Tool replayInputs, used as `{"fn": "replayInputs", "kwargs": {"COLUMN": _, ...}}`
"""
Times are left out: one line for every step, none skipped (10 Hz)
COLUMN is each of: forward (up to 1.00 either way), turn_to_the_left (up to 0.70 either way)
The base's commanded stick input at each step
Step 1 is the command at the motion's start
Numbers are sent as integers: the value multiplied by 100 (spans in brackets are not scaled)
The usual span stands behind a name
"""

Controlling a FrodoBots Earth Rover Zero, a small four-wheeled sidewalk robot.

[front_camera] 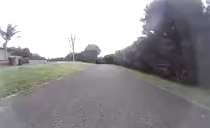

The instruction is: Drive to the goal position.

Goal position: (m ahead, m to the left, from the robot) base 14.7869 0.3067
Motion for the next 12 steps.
{"fn": "replayInputs", "kwargs": {"forward": 100, "turn_to_the_left": 0}}
{"fn": "replayInputs", "kwargs": {"forward": 100, "turn_to_the_left": 0}}
{"fn": "replayInputs", "kwargs": {"forward": 100, "turn_to_the_left": 0}}
{"fn": "replayInputs", "kwargs": {"forward": 100, "turn_to_the_left": 0}}
{"fn": "replayInputs", "kwargs": {"forward": 100, "turn_to_the_left": 0}}
{"fn": "replayInputs", "kwargs": {"forward": 100, "turn_to_the_left": 0}}
{"fn": "replayInputs", "kwargs": {"forward": 100, "turn_to_the_left": 0}}
{"fn": "replayInputs", "kwargs": {"forward": 100, "turn_to_the_left": 0}}
{"fn": "replayInputs", "kwargs": {"forward": 100, "turn_to_the_left": 0}}
{"fn": "replayInputs", "kwargs": {"forward": 100, "turn_to_the_left": 0}}
{"fn": "replayInputs", "kwargs": {"forward": 100, "turn_to_the_left": 0}}
{"fn": "replayInputs", "kwargs": {"forward": 100, "turn_to_the_left": 0}}
